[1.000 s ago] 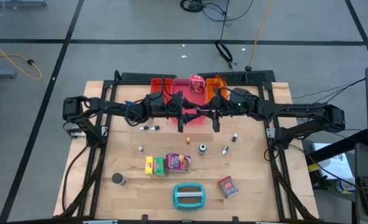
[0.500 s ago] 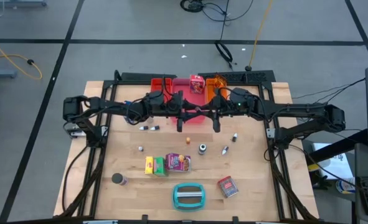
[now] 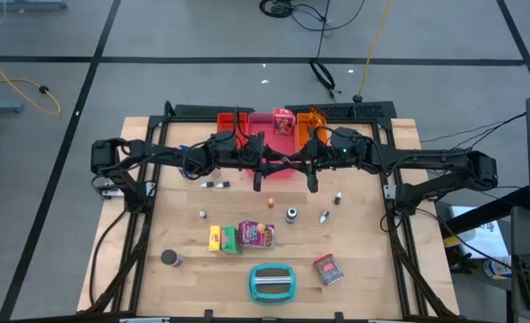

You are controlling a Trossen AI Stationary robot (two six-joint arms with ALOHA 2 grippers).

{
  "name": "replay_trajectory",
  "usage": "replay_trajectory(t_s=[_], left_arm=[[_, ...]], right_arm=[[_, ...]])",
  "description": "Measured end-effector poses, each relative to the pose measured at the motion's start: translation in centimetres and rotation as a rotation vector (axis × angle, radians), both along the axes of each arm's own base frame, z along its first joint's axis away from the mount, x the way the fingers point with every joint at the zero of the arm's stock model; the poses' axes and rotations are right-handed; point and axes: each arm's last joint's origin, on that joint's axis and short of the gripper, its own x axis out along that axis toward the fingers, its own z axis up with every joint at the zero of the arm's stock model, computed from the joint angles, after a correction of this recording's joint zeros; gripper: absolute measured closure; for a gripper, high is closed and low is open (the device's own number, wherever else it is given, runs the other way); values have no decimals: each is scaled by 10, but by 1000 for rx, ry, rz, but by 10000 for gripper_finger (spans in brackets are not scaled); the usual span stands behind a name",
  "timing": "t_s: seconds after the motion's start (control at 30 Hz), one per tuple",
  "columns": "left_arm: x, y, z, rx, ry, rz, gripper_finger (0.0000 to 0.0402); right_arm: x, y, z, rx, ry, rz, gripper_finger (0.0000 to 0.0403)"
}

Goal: Pick & Place Kitchen Items
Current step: Put the small red food coloring bottle into the red bin

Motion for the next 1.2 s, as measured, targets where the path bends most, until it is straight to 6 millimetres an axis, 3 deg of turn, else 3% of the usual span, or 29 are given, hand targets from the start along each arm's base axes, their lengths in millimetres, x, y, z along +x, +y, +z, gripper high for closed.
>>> replay_trajectory(t_s=[0.4,0.9,1.07,1.2], left_arm=[[0,-1,0,6,2,-20,306],[-5,-3,9,11,-11,-37,289],[-5,-4,9,5,-14,-39,260],[-7,-5,25,26,-114,-53,227]], right_arm=[[-2,0,-10,6,22,0,346],[-3,1,-17,13,21,3,346],[-3,1,-17,14,26,10,346],[-4,0,-32,31,121,-14,346]])
